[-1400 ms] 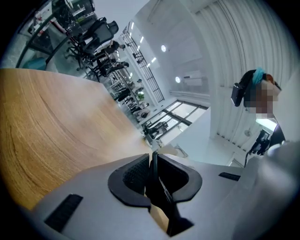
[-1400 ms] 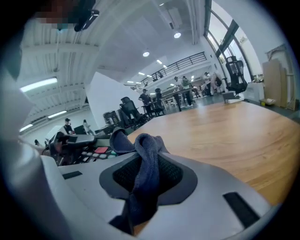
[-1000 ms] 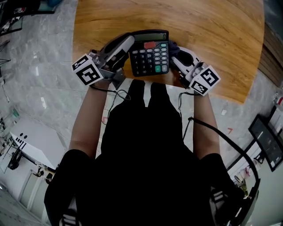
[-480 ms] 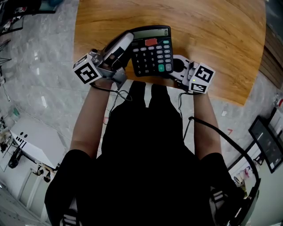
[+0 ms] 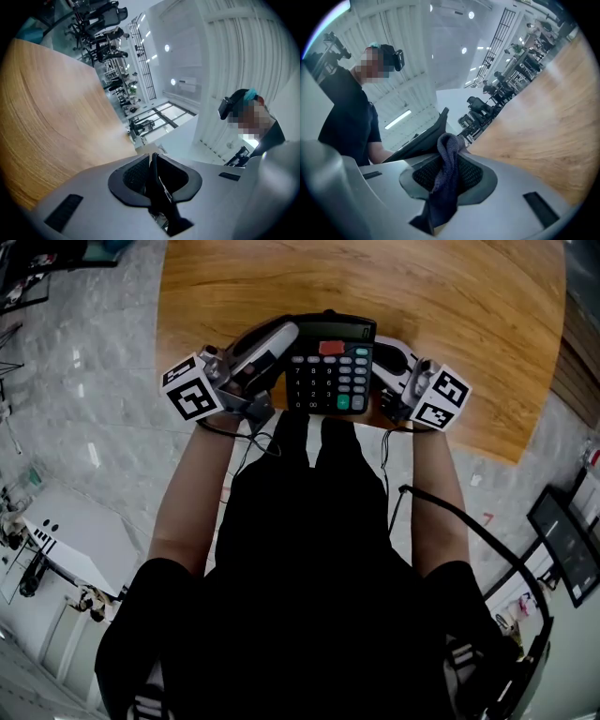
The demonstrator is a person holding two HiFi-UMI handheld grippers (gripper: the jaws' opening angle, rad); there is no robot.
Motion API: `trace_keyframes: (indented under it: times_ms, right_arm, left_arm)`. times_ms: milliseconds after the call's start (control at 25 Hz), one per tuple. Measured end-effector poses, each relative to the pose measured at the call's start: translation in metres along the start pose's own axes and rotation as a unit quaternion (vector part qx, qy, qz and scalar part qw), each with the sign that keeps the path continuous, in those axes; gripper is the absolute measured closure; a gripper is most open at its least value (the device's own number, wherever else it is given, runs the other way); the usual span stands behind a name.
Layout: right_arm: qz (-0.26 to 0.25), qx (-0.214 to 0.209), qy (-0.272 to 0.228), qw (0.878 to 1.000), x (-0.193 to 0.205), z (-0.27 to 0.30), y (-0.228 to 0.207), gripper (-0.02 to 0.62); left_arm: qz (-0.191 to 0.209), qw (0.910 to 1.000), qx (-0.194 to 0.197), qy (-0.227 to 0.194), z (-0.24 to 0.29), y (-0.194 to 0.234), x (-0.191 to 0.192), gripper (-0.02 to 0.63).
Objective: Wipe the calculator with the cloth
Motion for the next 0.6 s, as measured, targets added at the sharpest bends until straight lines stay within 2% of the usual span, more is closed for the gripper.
trace_keyframes:
  times_ms: [160, 280, 600]
  right_arm:
    - [0.006, -0.045, 0.038, 0.998, 0.017, -0.003, 0.030, 0.503]
    - [0.010, -0.058, 0.055, 0.997, 0.026, -0.005, 0.041, 0.503]
    - [0.006, 0.003, 0.027, 1.000, 0.014, 0.005, -0.001, 0.503]
  left_arm:
    - [0.006, 0.9997, -0.011, -0.020, -0.005, -0.004, -0.003, 0.545]
    - [0.020, 0.9994, -0.020, -0.020, -0.006, -0.005, -0.005, 0.545]
    - [0.015, 0.9998, -0.013, -0.001, -0.006, 0.007, 0.001, 0.545]
Point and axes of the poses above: the fingertips, and each gripper's own axes: z forward along the fingers, y to its left, x out of its underside, the point moved 3 cm from there along -z, backward along the fingers, and after that the axes turned 13 degrees about -x, right-handed, at the moved point
